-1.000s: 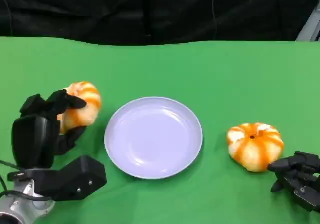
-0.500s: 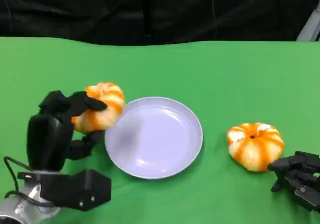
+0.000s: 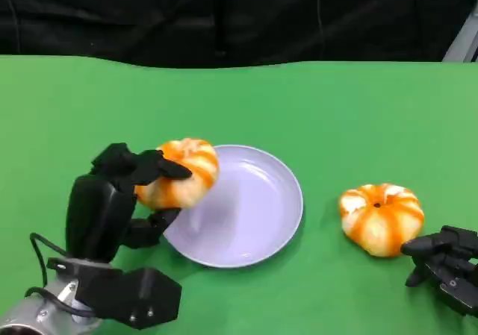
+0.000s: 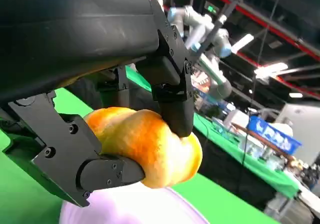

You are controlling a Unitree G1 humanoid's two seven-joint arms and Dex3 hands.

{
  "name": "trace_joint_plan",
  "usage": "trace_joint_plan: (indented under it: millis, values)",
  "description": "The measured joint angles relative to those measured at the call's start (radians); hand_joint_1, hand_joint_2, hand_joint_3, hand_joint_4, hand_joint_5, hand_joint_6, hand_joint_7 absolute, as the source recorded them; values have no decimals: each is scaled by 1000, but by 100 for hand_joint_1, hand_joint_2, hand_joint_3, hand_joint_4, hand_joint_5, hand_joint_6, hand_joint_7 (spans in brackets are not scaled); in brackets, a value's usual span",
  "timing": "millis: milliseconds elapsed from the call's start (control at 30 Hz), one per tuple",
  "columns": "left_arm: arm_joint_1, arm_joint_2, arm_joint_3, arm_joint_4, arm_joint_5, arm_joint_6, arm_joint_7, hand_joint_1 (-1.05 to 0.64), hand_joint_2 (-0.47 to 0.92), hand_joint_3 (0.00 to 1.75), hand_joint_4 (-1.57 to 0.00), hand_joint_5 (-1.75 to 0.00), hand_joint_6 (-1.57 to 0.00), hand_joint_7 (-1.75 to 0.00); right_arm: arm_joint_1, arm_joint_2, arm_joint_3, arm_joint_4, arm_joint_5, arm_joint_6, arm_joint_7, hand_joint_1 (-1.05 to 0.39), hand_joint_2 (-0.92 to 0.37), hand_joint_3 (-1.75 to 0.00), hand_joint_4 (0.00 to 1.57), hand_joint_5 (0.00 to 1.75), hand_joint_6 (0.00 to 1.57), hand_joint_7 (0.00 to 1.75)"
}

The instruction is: Grasp the bread from the table and place it into the plate.

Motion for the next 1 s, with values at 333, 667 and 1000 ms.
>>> trace_joint_plan:
  millis: [333,667,1000]
  values:
    - [-6,-17,-43,33,28,-5,-46,2,57,73,-90,-119,-108,-70,0,0,0,0,0,0,5,-3,-92,-35,79,134,99,63]
    - [-26,-41,-67,75,30,11,-132,4,80,36,-88,-111,-109,-58,0,0,2,-1,-6,-1,-6,-2,-92,-35,79,133,99,62]
    - [-65,-68,-71,125,20,50,-229,7,92,15,-87,-104,-110,-46,0,0,2,-10,-5,-1,-4,-3,-92,-34,79,132,100,62]
